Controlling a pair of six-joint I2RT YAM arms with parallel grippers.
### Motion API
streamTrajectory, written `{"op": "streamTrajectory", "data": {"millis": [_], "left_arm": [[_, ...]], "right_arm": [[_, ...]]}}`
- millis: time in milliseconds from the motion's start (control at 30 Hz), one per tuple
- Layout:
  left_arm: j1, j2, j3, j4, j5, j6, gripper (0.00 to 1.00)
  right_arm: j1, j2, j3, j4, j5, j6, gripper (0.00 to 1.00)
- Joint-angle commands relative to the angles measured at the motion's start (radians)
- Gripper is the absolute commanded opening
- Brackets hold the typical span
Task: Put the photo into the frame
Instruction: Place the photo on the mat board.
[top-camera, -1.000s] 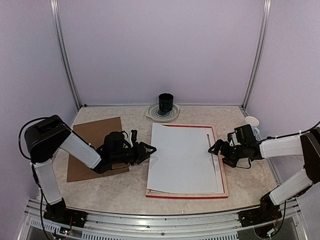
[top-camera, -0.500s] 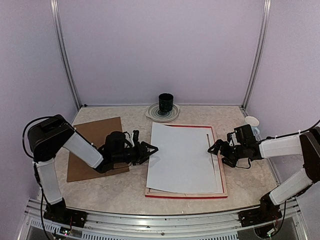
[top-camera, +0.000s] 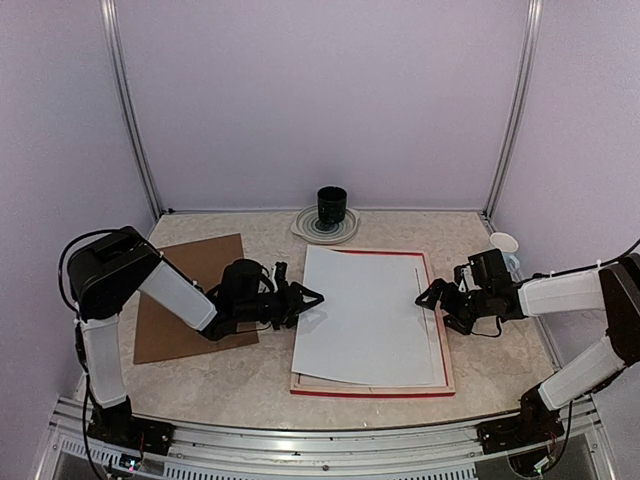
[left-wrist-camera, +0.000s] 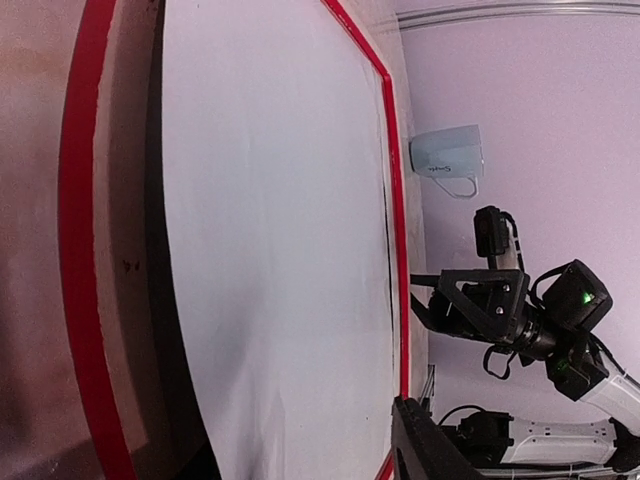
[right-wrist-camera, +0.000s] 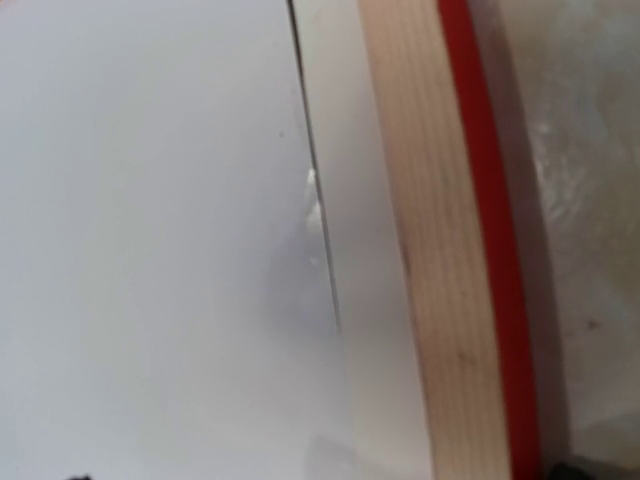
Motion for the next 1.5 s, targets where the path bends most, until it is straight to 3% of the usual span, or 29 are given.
{"op": "streamTrajectory", "data": {"millis": [0,633,1467], "left_arm": [[0.005,0.053,0.02,-0.015,0.03,-0.045,0.43],[0.008,0.078,-0.03,0.286,0.106,-0.134,0.02],[0.005,0.117,-0.012,0.566,0.195,-0.23,0.0]], "right_arm": [[-0.006,0.011,0.009,0.016,-0.022,0.007,0.99],[-0.013,-0.022,0.032,-0.018,-0.019,-0.004,0.99],[-0.1,-0.076,0.023,0.009,-0.136,0.016,0.99]]}}
